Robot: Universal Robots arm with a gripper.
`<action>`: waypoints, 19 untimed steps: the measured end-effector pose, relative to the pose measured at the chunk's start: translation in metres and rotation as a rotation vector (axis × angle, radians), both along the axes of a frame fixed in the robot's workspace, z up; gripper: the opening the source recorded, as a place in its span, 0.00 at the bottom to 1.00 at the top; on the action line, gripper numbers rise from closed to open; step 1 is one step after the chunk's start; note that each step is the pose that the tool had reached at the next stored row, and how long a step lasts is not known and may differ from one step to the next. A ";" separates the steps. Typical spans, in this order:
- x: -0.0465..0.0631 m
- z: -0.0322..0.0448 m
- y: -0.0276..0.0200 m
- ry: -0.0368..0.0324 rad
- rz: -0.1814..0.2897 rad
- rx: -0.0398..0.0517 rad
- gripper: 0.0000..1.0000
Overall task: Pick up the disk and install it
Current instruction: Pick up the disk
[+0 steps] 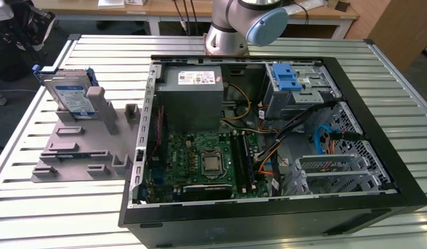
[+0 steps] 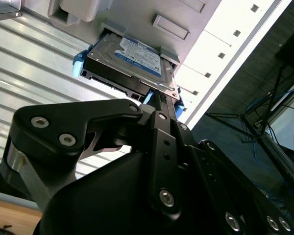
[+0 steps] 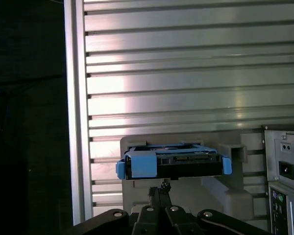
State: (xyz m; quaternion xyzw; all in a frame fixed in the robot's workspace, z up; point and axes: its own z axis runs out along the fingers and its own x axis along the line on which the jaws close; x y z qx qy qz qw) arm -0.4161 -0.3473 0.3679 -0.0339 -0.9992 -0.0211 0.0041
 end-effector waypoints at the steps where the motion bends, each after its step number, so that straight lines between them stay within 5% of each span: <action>1: 0.000 0.0000 0.0000 -0.0001 0.006 0.0000 0.11; 19: 0.000 0.0000 0.0000 -0.0001 0.211 0.0000 0.11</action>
